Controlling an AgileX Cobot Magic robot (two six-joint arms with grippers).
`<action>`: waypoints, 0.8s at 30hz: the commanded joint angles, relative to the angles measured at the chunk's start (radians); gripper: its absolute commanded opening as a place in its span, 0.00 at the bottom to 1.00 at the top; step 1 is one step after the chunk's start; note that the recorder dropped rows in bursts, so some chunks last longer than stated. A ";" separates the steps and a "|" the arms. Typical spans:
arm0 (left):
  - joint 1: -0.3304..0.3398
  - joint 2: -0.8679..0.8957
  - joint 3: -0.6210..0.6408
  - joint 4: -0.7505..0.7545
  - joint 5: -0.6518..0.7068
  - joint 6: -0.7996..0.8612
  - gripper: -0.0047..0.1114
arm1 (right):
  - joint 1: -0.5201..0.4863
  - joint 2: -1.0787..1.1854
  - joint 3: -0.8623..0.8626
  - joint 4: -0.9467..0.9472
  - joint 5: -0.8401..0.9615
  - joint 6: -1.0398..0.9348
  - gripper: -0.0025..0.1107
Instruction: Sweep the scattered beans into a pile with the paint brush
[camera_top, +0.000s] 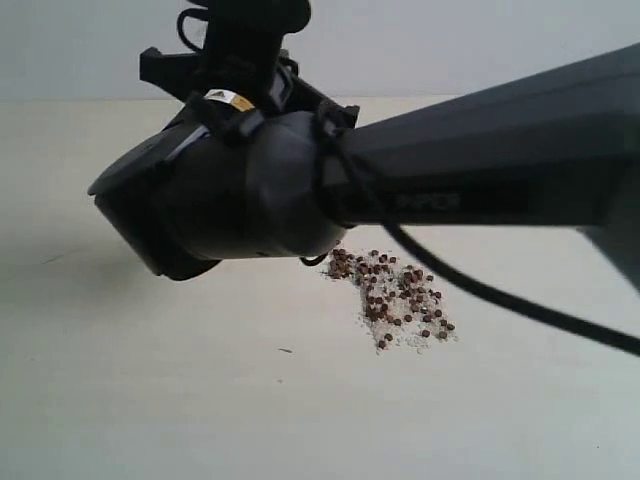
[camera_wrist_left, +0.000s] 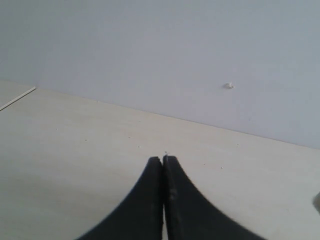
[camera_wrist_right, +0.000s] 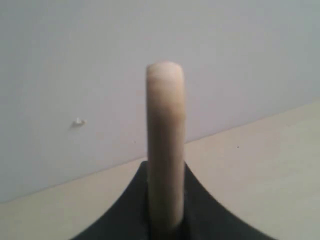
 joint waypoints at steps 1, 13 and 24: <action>0.004 -0.005 0.000 -0.007 -0.004 0.006 0.04 | 0.004 0.088 -0.080 0.013 -0.020 -0.047 0.02; 0.004 -0.005 0.000 -0.007 -0.004 0.006 0.04 | -0.094 0.178 -0.117 -0.040 -0.020 -0.003 0.02; 0.004 -0.005 0.000 -0.007 -0.004 0.006 0.04 | -0.203 0.179 -0.117 0.024 -0.020 0.058 0.02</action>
